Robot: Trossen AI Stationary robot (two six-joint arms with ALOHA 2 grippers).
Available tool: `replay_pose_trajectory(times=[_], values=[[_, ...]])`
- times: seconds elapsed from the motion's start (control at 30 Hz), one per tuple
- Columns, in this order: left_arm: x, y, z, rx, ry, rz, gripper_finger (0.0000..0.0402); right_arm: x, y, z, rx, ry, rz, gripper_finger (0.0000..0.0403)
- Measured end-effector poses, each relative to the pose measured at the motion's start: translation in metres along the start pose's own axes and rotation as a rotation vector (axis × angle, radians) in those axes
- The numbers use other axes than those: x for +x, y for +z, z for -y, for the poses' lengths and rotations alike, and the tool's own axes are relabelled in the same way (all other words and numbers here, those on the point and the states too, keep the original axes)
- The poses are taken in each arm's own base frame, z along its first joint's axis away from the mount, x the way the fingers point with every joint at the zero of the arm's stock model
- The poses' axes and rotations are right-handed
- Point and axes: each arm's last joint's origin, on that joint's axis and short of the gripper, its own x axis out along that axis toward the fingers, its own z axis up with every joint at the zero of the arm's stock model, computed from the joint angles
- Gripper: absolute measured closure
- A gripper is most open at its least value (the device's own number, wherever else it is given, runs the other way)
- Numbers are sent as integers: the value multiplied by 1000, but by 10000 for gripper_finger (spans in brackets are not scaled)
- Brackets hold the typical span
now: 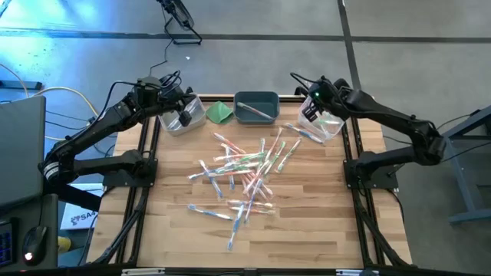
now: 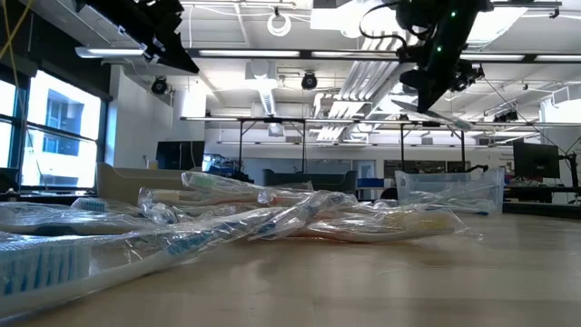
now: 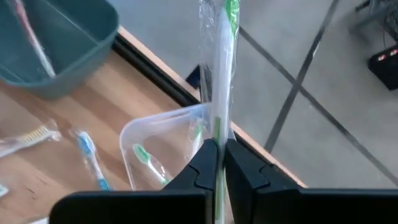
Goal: Pick & Place Toothbrushes
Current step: Put the green toothbrush into the transparent bin
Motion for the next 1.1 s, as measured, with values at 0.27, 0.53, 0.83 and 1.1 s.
replay_pose_trajectory(times=[0.27,0.53,0.83,1.1], values=[[0,0,0,0,0,0,402,18,-4,5,-3,-15,-114,394],[0,0,0,0,1,-1,402,38,-5,0,-18,-10,-192,394],[0,0,0,-1,1,-1,402,66,-8,-7,-45,-27,-305,394],[0,0,0,-2,1,-1,402,80,-14,-13,-77,-30,-392,394]])
